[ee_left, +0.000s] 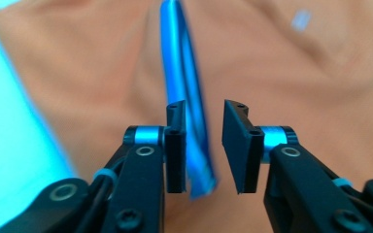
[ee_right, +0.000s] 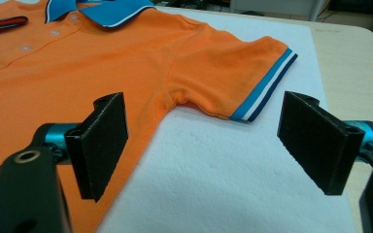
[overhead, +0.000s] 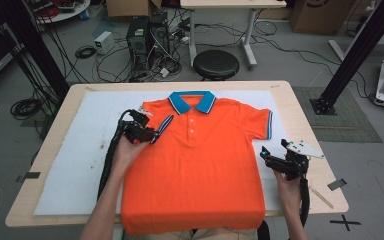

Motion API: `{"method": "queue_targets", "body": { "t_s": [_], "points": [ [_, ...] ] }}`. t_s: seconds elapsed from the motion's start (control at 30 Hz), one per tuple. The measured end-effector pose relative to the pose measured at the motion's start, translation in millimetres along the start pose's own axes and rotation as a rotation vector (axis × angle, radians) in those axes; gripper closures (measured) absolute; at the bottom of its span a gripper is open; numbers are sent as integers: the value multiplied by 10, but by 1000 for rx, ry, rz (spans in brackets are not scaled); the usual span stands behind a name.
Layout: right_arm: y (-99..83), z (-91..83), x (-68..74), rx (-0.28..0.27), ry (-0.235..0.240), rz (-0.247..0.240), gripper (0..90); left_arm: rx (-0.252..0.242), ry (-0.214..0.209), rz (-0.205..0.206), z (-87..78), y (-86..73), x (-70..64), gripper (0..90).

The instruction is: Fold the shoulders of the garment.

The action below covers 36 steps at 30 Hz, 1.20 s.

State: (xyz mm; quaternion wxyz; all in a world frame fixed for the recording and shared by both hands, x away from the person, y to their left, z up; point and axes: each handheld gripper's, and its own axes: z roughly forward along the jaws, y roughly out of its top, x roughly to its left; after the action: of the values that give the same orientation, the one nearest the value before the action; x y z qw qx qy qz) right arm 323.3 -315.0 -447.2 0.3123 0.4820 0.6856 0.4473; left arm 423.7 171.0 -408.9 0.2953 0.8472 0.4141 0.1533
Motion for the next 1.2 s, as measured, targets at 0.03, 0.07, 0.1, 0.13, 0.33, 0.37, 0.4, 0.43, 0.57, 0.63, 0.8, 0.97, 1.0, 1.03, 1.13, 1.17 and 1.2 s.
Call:
{"method": "queue_targets", "body": {
  "t_s": [0.03, 0.07, 0.1, 0.13, 0.33, 0.37, 0.4, 0.43, 0.57, 0.63, 0.8, 0.97, 1.0, 1.03, 1.13, 1.17, 1.2],
  "points": [
    [0, 0, 0, 0, 0, 0, 191, 0, 0, 0, 0, 0, 0, 681],
    [1, 2, 4, 2, -3, -3, 191, 9, -1, 18, -17, -55, -13, 672],
    [1, 0, 9, 5, -4, 0, 191, 17, -17, 38, -26, -121, -26, 666],
    [2, 0, 10, 5, -4, -2, 191, 17, -17, 38, -26, -121, -26, 655],
    [2, 2, 13, 5, -9, -5, 191, 25, 51, 115, 34, -156, -106, 756],
    [2, 2, 13, 5, -9, -5, 191, 28, 71, 122, 41, -153, -110, 756],
    [2, 1, 12, 5, -9, -4, 191, 23, 71, 110, 47, -152, -103, 782],
    [2, 2, 13, 5, -8, 0, 191, 26, 75, 106, 40, -149, -97, 877],
    [3, 2, 14, 6, -10, -2, 191, -28, -15, 51, 17, -129, -49, 895],
    [3, 4, 13, 8, -7, -2, 191, -115, -73, -26, -50, -92, -2, 894],
    [3, 4, 11, 7, -7, -2, 192, -63, 27, -6, -59, -81, 8, 845],
    [3, 8, 13, 8, -7, -5, 191, -11, 45, 32, 40, -187, -14, 841],
    [4, 7, 17, 12, -7, -2, 191, -27, -26, 8, 21, -196, 31, 800],
    [4, 7, 15, 8, -8, -5, 191, -46, -47, -9, -9, -204, 67, 768],
    [-1, -4, 6, -3, -11, 3, 191, -135, -40, -40, -115, -242, 125, 688],
    [-2, -6, 3, -5, -9, 5, 191, -188, -24, -57, -207, -272, 169, 655],
    [-2, -6, 3, -5, -9, 5, 191, -188, -24, -57, -207, -272, 169, 625]
  ]
}}
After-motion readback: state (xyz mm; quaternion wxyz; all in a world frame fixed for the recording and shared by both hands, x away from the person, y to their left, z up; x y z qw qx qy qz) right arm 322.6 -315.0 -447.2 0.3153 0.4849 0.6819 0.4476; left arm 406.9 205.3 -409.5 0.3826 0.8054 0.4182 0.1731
